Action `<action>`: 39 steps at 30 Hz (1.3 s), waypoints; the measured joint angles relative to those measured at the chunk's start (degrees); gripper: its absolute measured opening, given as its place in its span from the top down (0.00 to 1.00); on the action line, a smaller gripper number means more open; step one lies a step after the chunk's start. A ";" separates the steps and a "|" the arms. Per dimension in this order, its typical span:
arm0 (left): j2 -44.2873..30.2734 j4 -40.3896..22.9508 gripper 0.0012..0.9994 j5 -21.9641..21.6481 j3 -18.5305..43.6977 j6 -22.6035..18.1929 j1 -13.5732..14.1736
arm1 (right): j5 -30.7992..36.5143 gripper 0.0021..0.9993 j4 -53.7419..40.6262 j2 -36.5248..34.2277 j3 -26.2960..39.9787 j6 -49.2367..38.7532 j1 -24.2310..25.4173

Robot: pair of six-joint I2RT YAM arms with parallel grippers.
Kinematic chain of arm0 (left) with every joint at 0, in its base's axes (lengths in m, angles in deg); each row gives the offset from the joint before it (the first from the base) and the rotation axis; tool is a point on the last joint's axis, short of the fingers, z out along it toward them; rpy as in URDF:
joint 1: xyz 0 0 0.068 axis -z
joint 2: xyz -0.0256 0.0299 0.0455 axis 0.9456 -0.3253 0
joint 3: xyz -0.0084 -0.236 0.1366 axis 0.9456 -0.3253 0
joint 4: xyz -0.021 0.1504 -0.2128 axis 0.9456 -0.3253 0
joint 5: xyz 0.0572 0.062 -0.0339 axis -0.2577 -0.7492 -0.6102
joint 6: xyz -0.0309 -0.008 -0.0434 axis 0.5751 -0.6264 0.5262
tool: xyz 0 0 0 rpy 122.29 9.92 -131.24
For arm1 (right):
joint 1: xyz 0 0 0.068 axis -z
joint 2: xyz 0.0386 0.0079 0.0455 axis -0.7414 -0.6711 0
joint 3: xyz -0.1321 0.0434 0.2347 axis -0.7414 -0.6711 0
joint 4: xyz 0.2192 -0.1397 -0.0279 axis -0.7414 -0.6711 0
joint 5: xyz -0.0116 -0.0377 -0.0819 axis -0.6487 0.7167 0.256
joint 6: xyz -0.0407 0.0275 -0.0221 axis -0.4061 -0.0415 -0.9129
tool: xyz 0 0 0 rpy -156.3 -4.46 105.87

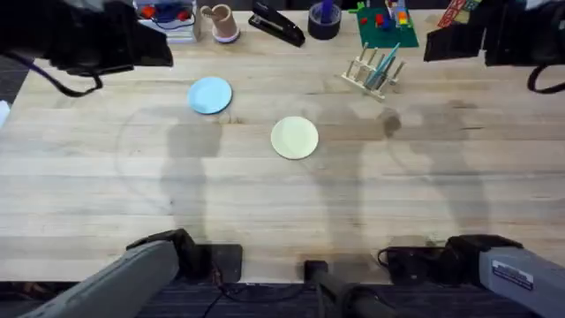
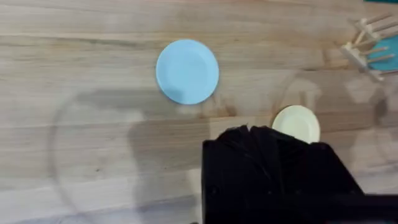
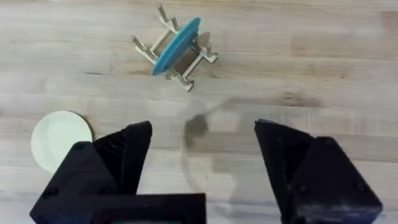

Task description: Pick up the plates from the table one by one and place each into a slot on the dish rack.

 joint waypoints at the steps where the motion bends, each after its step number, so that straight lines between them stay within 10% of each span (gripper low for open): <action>1: -0.54 0.04 0.96 2.41 0.07 -0.92 -1.67 | -0.01 0.00 0.00 0.00 0.00 0.00 0.00; 15: -15.17 -0.20 0.96 26.76 0.14 -15.39 -12.54 | -0.01 0.00 0.00 0.00 0.00 0.00 0.00; 39: -35.09 8.59 0.96 29.99 0.14 -23.60 -14.15 | 0.01 0.00 -0.02 0.00 0.00 0.00 0.00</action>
